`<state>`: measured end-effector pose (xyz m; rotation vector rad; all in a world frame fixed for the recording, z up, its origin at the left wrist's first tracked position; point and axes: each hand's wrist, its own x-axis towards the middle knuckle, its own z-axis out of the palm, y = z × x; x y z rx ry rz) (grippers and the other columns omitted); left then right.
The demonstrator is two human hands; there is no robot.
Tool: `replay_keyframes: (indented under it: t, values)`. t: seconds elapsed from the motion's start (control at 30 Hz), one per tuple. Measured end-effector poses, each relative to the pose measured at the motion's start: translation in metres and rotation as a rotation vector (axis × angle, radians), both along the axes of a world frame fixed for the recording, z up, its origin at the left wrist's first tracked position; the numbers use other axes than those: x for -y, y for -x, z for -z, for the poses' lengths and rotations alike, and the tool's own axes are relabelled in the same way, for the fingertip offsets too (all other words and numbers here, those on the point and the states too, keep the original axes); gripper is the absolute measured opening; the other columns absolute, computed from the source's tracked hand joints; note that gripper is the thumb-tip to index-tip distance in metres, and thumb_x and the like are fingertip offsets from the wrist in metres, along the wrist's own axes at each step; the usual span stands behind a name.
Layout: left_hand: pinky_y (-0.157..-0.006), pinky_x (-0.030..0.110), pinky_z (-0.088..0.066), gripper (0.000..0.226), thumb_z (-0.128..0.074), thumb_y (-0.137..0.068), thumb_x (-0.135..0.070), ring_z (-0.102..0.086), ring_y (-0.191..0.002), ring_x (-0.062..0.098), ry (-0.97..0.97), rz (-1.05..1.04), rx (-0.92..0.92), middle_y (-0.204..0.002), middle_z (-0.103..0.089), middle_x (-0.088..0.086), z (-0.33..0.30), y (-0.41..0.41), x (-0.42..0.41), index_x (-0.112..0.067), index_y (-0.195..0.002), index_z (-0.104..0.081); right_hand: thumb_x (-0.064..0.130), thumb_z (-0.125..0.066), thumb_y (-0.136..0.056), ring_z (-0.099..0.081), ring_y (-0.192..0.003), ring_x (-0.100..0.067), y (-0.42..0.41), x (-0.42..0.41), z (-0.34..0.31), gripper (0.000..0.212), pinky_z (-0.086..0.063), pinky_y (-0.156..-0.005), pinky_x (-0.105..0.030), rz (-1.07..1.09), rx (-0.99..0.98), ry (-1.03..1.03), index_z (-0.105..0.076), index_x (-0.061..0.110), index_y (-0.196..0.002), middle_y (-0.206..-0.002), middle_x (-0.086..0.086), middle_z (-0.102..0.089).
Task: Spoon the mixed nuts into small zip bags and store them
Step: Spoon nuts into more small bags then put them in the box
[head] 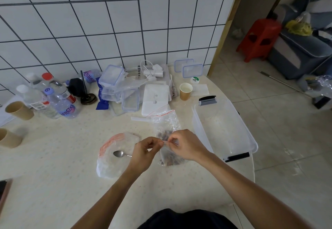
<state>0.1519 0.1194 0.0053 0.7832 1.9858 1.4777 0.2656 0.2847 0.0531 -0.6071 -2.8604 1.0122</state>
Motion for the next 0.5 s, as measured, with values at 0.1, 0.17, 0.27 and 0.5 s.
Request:
replay_keyframes:
  t: [0.1, 0.17, 0.27, 0.5]
  values:
    - [-0.068, 0.014, -0.050, 0.011, -0.073, -0.096, -0.022, -0.069, -0.081, 0.003, 0.017, -0.016, 0.032, -0.089, -0.076, -0.009, 0.000, 0.004, 0.005, -0.015, -0.088, -0.077, 0.028, -0.066, -0.093, -0.066, -0.082, -0.017, -0.012, -0.013, -0.002, 0.015, -0.051, -0.071, -0.033, -0.042, 0.010, -0.076, -0.076, 0.019, -0.088, -0.089, 0.005, -0.074]
    - [-0.069, 0.015, -0.050, 0.013, -0.072, -0.097, -0.021, -0.068, -0.080, 0.003, 0.024, -0.018, 0.047, -0.088, -0.076, -0.008, 0.000, 0.005, 0.009, -0.013, -0.088, -0.076, 0.027, -0.063, -0.095, -0.065, -0.084, -0.018, -0.019, -0.020, -0.002, 0.018, -0.050, -0.074, -0.034, -0.085, 0.034, -0.124, -0.074, 0.015, -0.089, -0.090, 0.004, -0.073]
    - [-0.070, 0.015, -0.049, 0.014, -0.071, -0.097, -0.020, -0.066, -0.077, 0.003, 0.029, -0.023, 0.061, -0.086, -0.076, -0.007, 0.001, 0.008, 0.015, -0.011, -0.088, -0.076, 0.028, -0.060, -0.098, -0.063, -0.084, -0.018, -0.030, -0.030, -0.001, 0.020, -0.049, -0.075, -0.033, -0.118, 0.062, -0.162, -0.071, 0.014, -0.089, -0.090, 0.003, -0.071]
    - [-0.061, 0.015, -0.044, 0.015, -0.071, -0.098, -0.023, -0.056, -0.066, 0.002, 0.072, -0.041, 0.113, -0.077, -0.070, -0.010, 0.005, 0.015, 0.025, -0.014, -0.087, -0.076, 0.027, -0.060, -0.102, -0.063, -0.088, -0.013, -0.051, -0.052, -0.005, 0.020, -0.050, -0.081, -0.030, -0.134, 0.139, -0.135, -0.073, 0.014, -0.096, -0.097, 0.007, -0.070]
